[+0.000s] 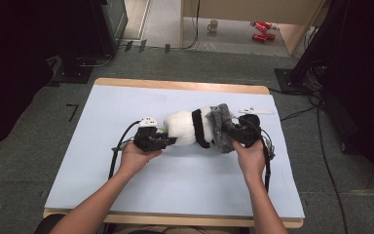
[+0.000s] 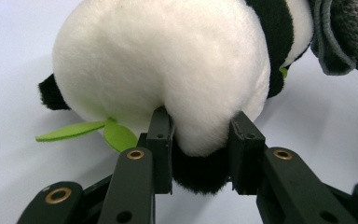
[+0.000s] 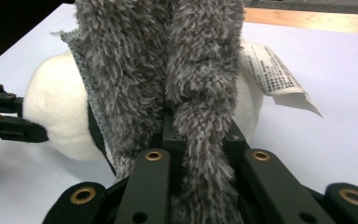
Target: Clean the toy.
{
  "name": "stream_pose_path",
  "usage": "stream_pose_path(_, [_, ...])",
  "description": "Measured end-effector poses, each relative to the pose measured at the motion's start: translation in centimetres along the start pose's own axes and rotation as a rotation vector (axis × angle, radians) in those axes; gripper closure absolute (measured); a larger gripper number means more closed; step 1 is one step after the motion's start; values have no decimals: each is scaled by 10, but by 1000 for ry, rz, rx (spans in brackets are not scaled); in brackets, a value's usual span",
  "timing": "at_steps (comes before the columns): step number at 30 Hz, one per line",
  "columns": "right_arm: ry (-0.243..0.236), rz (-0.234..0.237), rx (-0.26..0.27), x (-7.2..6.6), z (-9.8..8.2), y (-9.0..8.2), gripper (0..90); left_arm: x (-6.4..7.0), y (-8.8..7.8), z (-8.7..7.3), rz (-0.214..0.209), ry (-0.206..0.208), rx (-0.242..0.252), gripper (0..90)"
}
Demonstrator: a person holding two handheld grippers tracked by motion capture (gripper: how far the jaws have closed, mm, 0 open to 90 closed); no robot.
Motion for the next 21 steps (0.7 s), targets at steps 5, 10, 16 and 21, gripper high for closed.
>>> stream_pose_path(5, [4, -9, 1, 5, 0, 0, 787, 1, 0, 0, -2, -1, 1, 669])
stream_pose_path(10, [28, -16, -5, 13, -4, 2, 786, 1, 0, 0, 0, 4, 0, 669])
stream_pose_path(16, [32, -138, -25, 35, -5, -1, 793, -3, -6, 1, -14, -42, 8, 681])
stream_pose_path(21, [97, -88, 8, 39, 6, -15, 792, -2, -18, 8, -53, -106, 20, 687])
Point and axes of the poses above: each handheld gripper's, and its own axes: y roughly forward along the jaws, z roughly out of its top, x roughly to its right, the point moved 8 cm from there along y, roughly forward along the jaws, and after that the axes turned 15 degrees about -z, right-handed, at the moved point
